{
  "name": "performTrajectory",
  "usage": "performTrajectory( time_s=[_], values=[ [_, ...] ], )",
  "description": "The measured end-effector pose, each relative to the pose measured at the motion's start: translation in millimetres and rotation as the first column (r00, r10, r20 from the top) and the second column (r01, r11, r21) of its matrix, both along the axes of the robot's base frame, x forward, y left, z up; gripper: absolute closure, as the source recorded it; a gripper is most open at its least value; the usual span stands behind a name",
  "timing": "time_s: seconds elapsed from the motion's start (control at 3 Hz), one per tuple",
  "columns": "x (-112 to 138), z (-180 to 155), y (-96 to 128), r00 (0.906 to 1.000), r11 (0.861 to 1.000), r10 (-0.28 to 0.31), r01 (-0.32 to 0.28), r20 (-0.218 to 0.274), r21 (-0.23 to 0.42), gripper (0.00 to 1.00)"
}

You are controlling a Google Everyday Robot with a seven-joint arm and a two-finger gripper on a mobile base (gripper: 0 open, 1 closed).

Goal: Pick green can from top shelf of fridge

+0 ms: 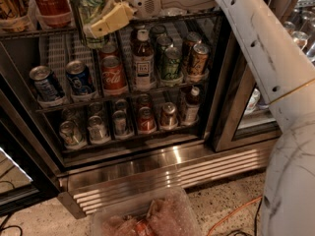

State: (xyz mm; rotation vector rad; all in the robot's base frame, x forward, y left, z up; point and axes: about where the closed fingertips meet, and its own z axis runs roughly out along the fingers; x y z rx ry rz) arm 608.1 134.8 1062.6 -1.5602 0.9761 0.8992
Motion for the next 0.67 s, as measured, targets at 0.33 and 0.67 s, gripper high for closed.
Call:
performTrajectory(
  time_s=[0.33,0.67],
  values=[
    [1.2,-7.2,-4.7,0.9977,0.998,0.06,-0.061,-0.032,-0.016,1.0],
    [1.2,-7.2,-4.7,0.9977,0.998,0.06,-0.061,-0.032,-0.016,1.0]
  ],
)
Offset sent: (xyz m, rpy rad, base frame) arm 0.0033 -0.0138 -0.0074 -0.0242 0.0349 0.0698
